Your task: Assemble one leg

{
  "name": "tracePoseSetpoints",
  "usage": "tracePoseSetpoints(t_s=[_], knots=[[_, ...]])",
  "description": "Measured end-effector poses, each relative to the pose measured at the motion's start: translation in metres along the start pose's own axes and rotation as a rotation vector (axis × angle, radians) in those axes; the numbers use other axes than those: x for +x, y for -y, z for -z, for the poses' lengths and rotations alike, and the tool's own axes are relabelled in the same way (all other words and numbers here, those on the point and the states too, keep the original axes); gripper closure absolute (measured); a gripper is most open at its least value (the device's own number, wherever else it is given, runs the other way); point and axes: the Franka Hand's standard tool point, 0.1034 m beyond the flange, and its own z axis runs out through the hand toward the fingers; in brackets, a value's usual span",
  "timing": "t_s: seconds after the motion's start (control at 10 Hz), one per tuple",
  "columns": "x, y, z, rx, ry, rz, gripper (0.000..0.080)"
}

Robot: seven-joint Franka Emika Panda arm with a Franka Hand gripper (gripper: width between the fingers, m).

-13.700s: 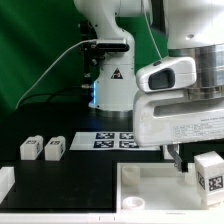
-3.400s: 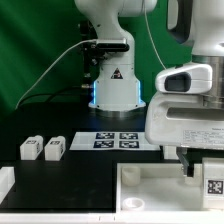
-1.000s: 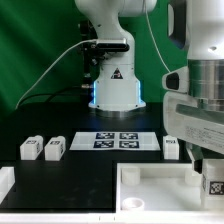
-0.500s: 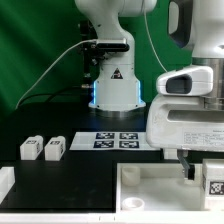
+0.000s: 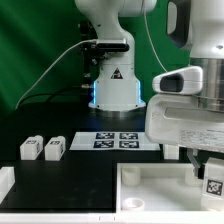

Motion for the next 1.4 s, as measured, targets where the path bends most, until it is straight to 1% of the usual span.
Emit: tracePoseSetpoints(t_s=[0.1,0.2,0.4,0.5,0.8,1.1,1.3,1.4], knots=[[-0.0009,0.0009,-0.0002,0.001,-0.001,-0.11,0.0508],[-0.0012,0.001,-0.0006,0.0,-0.003,-0.294,0.0508],[-0.0008,-0.0005,-0.0008,0.006,0.014,-0.655,0.0508],[-0.0011,-0.0001,-0.0008,0.004,0.029,-0.855,0.0508],[-0.0009,-0.0012,-0.001,0.021,0.078,-1.275,0.0507],[-0.0007,-0.0025,-0.0003,0.015,0.074,-1.375,0.0506],[-0.0015,-0.0029,-0.0013,0.014,0.071,-1.338,0.0505],[-0.0016,-0.0028,-0.0013,0.014,0.071,-1.336,0.0414]])
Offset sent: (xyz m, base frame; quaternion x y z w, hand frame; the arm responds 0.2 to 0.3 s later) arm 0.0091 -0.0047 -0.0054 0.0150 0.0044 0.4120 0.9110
